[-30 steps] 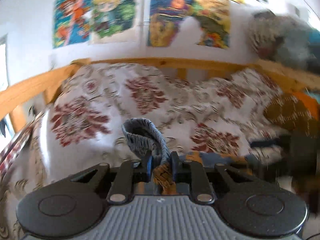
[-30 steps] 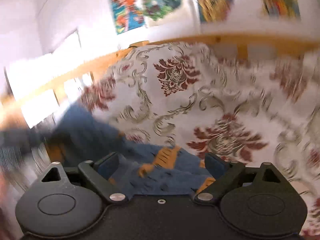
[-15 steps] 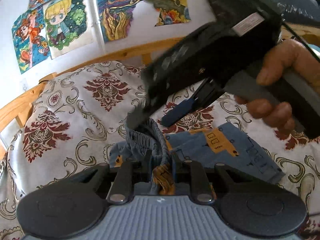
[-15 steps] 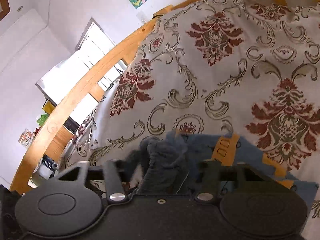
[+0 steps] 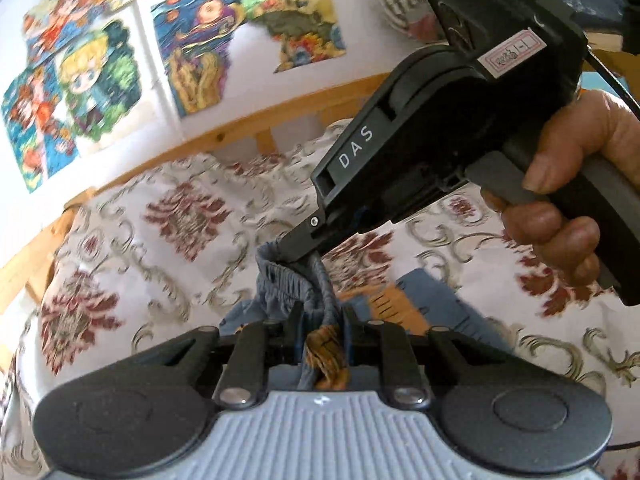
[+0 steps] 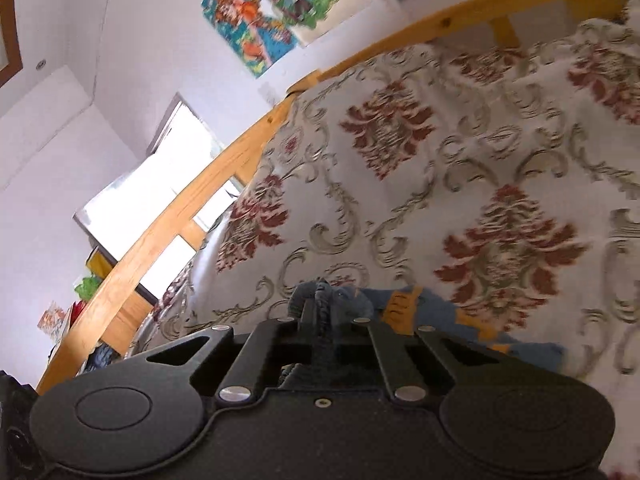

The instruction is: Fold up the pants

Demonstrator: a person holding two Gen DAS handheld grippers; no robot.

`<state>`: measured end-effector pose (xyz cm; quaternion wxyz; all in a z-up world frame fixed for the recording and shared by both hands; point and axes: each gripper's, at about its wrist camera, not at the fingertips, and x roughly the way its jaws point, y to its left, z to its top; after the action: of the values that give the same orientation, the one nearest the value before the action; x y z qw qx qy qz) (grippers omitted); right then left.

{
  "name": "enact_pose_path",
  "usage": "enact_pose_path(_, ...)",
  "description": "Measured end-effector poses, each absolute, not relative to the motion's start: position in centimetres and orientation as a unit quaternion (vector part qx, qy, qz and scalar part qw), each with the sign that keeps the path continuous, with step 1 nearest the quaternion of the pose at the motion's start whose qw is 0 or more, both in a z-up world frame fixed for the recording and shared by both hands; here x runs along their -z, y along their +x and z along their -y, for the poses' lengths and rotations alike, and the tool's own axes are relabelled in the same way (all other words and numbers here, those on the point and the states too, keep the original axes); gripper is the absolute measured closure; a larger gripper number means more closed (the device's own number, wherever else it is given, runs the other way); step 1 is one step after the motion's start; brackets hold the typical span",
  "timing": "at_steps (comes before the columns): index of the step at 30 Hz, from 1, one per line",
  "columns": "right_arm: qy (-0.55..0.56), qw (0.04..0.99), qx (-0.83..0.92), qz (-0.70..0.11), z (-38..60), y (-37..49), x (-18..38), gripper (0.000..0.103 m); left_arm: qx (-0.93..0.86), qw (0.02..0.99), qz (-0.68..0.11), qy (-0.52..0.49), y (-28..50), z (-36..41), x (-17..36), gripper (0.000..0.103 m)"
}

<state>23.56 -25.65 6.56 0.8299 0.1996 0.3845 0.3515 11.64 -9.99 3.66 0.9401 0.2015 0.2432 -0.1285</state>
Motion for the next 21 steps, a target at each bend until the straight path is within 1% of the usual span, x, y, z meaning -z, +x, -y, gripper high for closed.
enact_pose_path(7, 0.218, 0.839, -0.315, -0.386, 31.0, 22.2, -3.6, 0.098, 0.177, 0.924, -0.257, 0.223, 12.4, 15.0, -2.4, 0.083)
enact_pose_path(12, 0.226, 0.839, -0.29, -0.401, 32.8, 21.5, -0.1, 0.098, 0.202, 0.903, -0.278, 0.258, 12.5, 18.1, 0.4, 0.083)
enact_pose_path(17, 0.222, 0.841, -0.28, -0.406, 33.5, 21.2, 1.8, 0.098, 0.209, 0.887, -0.301, 0.282, 12.7, 19.4, 3.0, 0.082)
enact_pose_path(20, 0.224, 0.842, -0.281, -0.403, 33.9, 21.2, 2.1, 0.098, 0.221, 0.885, -0.308, 0.272, 12.7, 19.6, 3.6, 0.077)
enact_pose_path(21, 0.222, 0.842, -0.28, -0.404, 34.0, 21.2, 2.1, 0.098, 0.225, 0.885, -0.31, 0.265, 12.8, 19.6, 3.7, 0.072)
